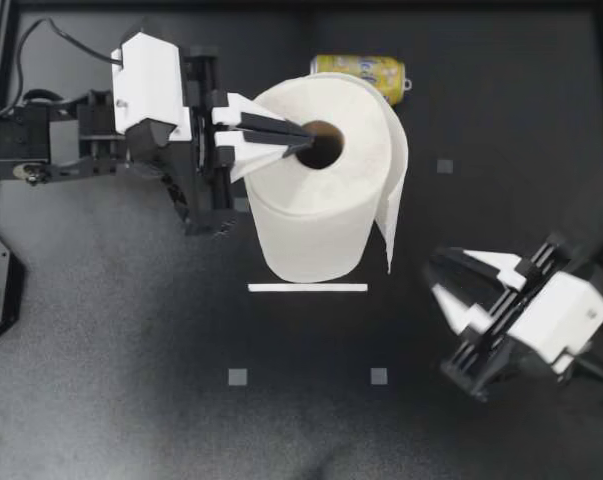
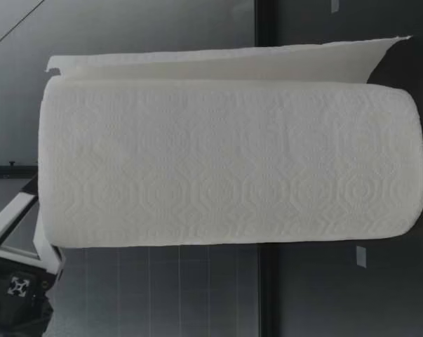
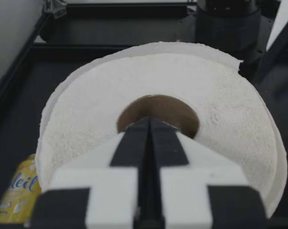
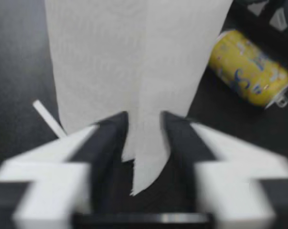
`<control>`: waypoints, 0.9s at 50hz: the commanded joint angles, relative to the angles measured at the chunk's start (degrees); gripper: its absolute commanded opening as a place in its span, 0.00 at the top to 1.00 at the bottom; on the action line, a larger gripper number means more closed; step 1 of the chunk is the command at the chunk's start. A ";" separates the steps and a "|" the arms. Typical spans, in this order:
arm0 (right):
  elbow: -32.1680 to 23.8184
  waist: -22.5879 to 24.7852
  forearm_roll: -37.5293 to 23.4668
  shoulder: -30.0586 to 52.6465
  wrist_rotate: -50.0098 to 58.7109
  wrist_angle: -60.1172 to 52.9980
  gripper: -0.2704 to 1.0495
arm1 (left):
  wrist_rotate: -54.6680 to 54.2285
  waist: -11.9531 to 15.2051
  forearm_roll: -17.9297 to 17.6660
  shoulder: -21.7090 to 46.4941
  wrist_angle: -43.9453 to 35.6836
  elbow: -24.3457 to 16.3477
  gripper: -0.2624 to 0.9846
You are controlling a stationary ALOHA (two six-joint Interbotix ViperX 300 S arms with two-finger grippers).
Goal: Pick up a piece of paper towel and place it on the spilled liquid.
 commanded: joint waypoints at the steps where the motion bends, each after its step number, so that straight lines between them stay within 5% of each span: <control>1: -1.67 -0.88 -0.44 1.93 2.55 0.44 0.21 | 0.00 0.26 -0.09 0.09 0.26 -0.79 0.74; 23: -10.20 -7.47 -0.09 14.50 7.29 6.86 0.17 | -0.18 0.26 -0.09 -0.18 0.26 -0.18 0.74; 45: -9.76 -12.22 1.93 15.29 7.03 11.25 0.17 | -0.26 0.26 -0.09 -0.62 0.35 0.53 0.74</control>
